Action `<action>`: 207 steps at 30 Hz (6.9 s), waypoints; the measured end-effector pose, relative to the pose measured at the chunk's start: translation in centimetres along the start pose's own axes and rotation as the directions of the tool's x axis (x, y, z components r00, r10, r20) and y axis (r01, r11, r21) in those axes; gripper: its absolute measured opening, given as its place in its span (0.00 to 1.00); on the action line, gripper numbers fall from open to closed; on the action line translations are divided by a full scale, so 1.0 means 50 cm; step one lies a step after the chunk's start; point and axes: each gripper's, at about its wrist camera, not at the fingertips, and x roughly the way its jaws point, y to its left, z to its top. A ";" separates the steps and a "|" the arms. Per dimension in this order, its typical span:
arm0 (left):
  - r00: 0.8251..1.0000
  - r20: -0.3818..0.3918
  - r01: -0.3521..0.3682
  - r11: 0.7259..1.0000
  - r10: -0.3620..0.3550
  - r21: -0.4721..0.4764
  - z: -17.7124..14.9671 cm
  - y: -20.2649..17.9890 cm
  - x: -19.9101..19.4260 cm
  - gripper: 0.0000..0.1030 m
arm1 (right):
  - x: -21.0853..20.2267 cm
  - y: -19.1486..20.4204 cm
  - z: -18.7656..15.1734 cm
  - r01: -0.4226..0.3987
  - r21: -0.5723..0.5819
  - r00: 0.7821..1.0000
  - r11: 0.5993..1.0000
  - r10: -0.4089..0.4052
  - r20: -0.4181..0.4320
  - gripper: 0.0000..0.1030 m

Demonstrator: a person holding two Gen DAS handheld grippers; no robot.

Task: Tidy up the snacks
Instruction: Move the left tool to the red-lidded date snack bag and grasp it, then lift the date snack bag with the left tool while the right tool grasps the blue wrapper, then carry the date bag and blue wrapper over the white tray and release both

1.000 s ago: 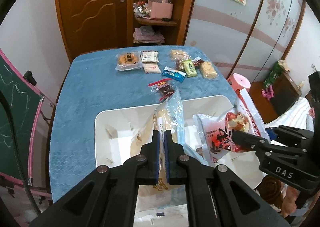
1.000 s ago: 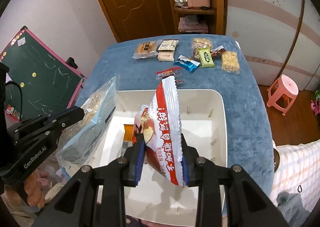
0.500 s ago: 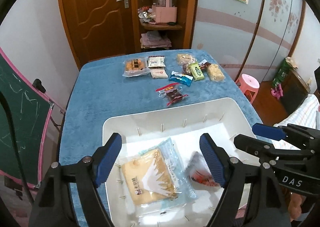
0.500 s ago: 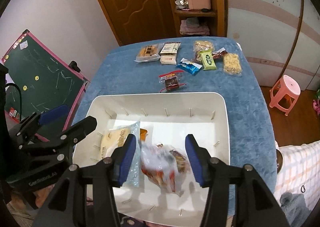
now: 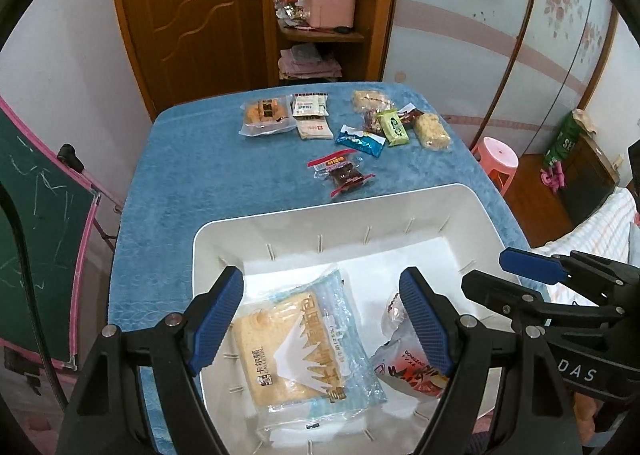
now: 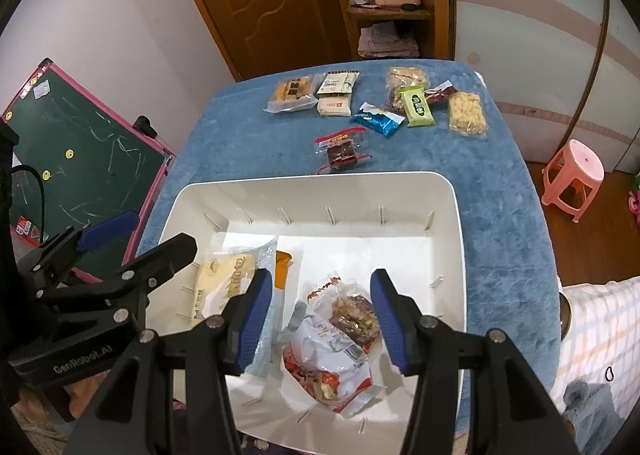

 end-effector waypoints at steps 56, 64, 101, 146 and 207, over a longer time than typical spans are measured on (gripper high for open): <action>0.957 -0.215 -0.226 0.966 0.196 -0.123 0.403 -0.008 0.414 0.82 | 0.263 -0.176 0.485 0.078 -0.157 0.994 0.985 -0.089 -0.067 0.50; 0.896 -0.436 -0.199 0.957 0.091 -0.211 0.316 -0.029 0.569 0.82 | 0.381 -0.199 0.448 0.025 -0.107 0.984 0.994 -0.043 -0.171 0.50; 0.851 -0.519 -0.084 0.955 -0.079 -0.284 0.299 0.104 0.567 0.61 | 0.512 -0.141 0.396 -0.009 -0.230 0.920 0.973 -0.082 -0.384 0.26; 0.981 0.162 0.116 0.991 -0.105 -0.060 0.187 0.071 -0.145 0.39 | -0.118 0.020 0.149 -0.110 -0.158 0.977 0.981 0.136 0.167 0.25; 0.997 -0.074 -0.027 0.999 0.029 0.033 -0.003 -0.028 0.085 0.77 | 0.071 -0.038 -0.022 -0.022 0.015 0.999 1.000 0.023 -0.039 0.47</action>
